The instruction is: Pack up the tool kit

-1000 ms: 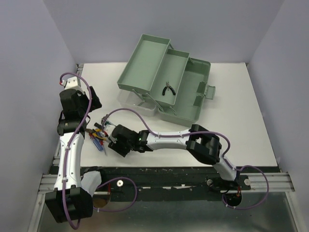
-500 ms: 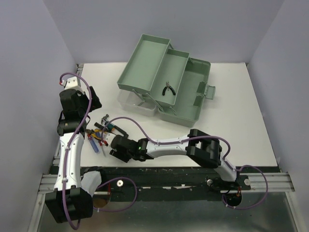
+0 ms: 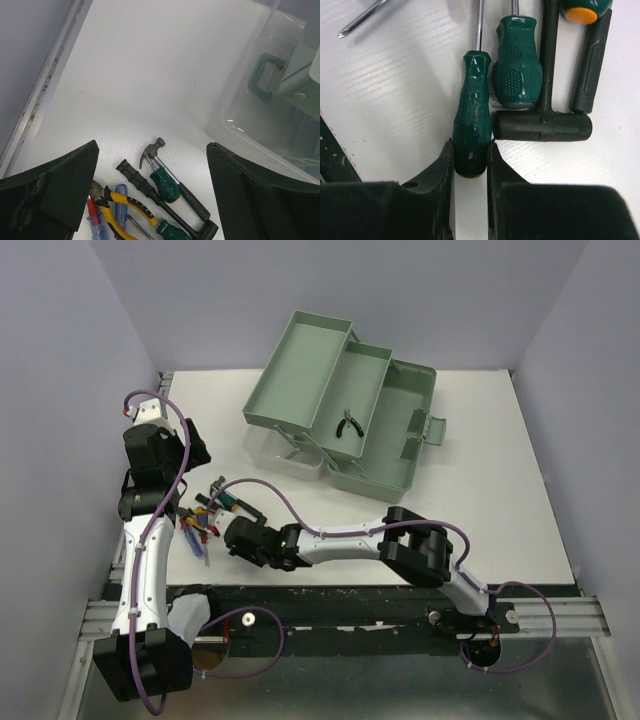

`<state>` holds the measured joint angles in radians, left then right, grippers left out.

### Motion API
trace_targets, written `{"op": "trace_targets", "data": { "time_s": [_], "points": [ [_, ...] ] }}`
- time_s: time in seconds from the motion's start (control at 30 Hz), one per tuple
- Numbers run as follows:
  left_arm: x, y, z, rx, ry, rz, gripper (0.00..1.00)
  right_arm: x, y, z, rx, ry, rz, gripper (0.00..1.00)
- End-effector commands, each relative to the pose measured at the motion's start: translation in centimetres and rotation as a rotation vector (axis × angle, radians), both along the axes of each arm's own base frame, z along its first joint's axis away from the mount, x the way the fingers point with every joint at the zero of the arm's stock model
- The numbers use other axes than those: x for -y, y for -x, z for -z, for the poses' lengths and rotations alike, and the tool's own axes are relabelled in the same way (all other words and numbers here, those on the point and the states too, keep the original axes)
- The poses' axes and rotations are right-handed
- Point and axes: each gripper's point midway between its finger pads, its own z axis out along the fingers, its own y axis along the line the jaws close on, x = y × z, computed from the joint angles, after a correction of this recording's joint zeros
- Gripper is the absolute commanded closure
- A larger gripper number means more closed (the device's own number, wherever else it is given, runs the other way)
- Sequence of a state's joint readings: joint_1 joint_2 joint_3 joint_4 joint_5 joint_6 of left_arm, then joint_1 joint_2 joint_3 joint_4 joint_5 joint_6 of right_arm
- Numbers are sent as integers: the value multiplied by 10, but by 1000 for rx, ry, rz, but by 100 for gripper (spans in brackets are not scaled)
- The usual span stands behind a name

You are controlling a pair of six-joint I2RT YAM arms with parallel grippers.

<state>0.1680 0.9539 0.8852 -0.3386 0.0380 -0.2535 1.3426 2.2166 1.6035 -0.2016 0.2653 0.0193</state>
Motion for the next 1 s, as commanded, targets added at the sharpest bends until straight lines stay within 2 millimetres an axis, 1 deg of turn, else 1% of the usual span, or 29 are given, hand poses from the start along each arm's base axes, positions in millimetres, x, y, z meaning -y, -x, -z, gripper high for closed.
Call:
{"op": "trace_targets", "data": {
  "time_s": [0.0, 0.03, 0.1, 0.13, 0.17, 0.2, 0.23, 0.27, 0.3, 0.33, 0.4, 0.5, 0.53, 0.67, 0.73, 0.8, 0.87, 0.9, 0.97],
  "points": [
    [2, 1, -4, 17, -5, 12, 1, 11, 4, 8, 15, 49, -33, 91],
    [2, 1, -4, 17, -7, 13, 1, 15, 6, 6, 14, 41, -40, 99],
    [2, 1, -4, 17, -8, 12, 1, 23, 9, -6, 23, -3, -53, 99],
    [1, 1, -5, 20, -10, 9, 1, 33, 12, -13, 27, -21, -54, 99],
    [1, 2, -4, 15, -10, 8, 1, 38, 12, -27, 40, -60, -50, 99],
    [0, 2, -5, 19, -13, 7, 1, 50, 13, -32, 48, -73, -42, 99],
    [0, 2, -6, 21, -13, 7, 1, 57, 12, -46, 62, -103, -38, 99],
    [1, 2, -6, 22, -13, 8, 1, 72, 10, -49, 78, -97, -15, 99],
    [1, 2, -7, 24, -14, 8, 1, 85, 4, -59, 97, -109, 23, 99],
    [1, 2, -7, 24, -14, 7, 1, 96, -3, -68, 125, -116, 62, 99],
    [0, 2, -6, 21, -14, 6, 1, 124, -25, -85, 174, -121, 168, 99],
    [1, 2, -6, 23, -11, 9, 1, 174, -67, -109, 204, -147, 370, 99],
    [2, 2, -5, 20, -9, 12, 1, 191, -80, -121, 211, -177, 433, 99],
    [1, 2, -4, 18, -9, 9, 1, 248, -123, -168, 240, -318, 642, 99],
    [2, 2, -4, 17, -8, 13, 1, 274, -139, -179, 245, -352, 749, 99],
    [2, 1, -5, 20, -9, 12, 1, 293, -150, -184, 247, -373, 829, 99],
    [2, 1, -4, 17, -8, 12, 1, 304, -158, -183, 235, -379, 891, 99],
    [2, 2, -3, 15, -8, 12, 1, 308, -160, -179, 225, -375, 920, 99],
    [2, 2, -3, 15, -9, 12, 1, 309, -162, -176, 216, -378, 935, 99]
  ]
}}
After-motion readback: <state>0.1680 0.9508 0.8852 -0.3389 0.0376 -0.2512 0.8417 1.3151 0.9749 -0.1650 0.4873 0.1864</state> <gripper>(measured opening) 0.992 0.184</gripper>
